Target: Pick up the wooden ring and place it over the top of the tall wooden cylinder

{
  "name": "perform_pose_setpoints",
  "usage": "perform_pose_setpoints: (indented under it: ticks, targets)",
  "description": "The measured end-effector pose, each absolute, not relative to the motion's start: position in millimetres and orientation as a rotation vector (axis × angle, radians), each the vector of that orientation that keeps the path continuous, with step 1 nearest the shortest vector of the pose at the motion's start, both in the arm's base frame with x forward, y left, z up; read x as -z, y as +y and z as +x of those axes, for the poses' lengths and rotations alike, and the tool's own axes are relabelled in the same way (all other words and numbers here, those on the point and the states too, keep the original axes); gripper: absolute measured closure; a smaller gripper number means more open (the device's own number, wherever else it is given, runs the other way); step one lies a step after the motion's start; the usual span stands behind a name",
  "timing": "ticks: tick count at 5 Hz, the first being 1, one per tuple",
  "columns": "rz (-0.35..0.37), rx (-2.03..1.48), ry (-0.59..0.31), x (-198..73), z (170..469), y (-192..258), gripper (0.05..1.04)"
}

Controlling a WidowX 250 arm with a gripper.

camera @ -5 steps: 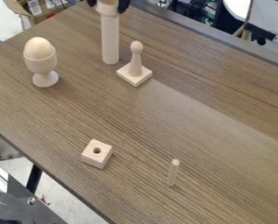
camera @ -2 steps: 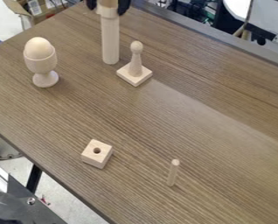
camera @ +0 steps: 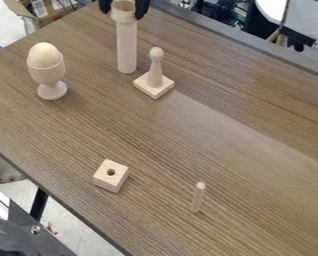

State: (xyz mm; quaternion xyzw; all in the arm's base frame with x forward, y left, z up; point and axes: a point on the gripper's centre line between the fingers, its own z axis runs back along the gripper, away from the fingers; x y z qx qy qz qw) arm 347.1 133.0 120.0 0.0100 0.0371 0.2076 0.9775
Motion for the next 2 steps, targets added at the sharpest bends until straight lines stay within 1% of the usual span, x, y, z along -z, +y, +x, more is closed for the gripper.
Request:
perform_pose_setpoints:
  ticks: [1, 2]
  targets:
    - [0.007, -0.419, 0.075, -120.7, 346.9, 133.3, 0.262]
    - [0.006, -0.424, 0.081, -121.2, 344.6, 136.6, 0.077]
